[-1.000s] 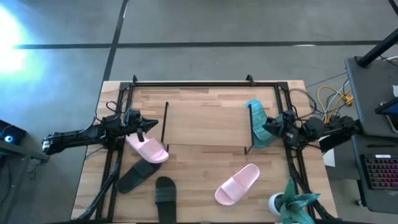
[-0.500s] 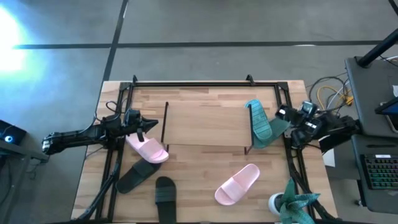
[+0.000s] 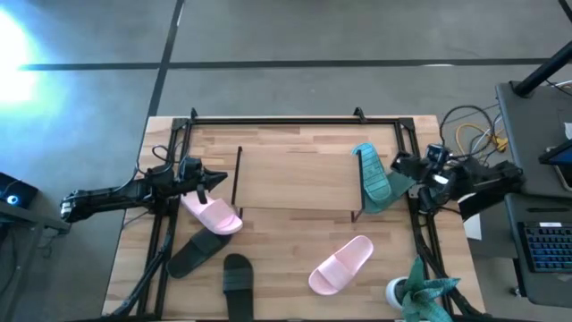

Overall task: Pick and place slides into the shelf
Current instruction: Put the green slipper on the shelf

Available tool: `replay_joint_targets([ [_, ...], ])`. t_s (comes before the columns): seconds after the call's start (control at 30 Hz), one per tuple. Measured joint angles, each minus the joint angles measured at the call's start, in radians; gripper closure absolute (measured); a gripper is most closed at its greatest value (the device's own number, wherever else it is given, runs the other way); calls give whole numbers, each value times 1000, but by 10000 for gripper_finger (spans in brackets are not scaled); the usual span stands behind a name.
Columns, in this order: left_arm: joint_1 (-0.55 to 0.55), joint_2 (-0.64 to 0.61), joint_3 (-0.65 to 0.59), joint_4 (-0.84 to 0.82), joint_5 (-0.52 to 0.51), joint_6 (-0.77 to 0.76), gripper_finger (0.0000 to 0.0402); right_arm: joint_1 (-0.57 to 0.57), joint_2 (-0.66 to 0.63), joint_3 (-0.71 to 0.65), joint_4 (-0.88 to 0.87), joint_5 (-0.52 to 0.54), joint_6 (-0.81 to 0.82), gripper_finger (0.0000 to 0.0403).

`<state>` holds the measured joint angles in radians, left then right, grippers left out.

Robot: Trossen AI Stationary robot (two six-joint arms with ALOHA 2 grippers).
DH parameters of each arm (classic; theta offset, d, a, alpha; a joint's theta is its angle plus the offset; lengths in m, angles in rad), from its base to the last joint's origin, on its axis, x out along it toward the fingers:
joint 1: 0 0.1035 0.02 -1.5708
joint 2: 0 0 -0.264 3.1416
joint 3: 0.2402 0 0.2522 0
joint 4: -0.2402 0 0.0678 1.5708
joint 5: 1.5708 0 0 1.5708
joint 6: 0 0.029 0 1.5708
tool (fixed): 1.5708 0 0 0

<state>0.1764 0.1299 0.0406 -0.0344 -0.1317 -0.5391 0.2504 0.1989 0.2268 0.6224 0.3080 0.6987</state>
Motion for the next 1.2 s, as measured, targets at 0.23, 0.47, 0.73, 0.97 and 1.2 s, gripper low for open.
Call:
replay_joint_targets([
  [0.23, 0, 0, 0, 0, 0, 0, 389, -1, 61, 72, -282, 131, 36, 389],
  [0.47, 0, 0, 0, 0, 0, 0, 389, -7, 60, 286, -933, 253, 173, 323],
  [0.73, 0, 0, 0, 0, 0, 0, 389, -7, 59, 543, -1835, 325, 735, 245],
  [0.97, 0, 0, 0, 0, 0, 0, 389, -7, 56, 560, -2094, 150, 994, 229],
  [1.2, 0, 0, 0, 0, 0, 0, 389, -7, 88, 503, -2032, 111, 998, 229],
])
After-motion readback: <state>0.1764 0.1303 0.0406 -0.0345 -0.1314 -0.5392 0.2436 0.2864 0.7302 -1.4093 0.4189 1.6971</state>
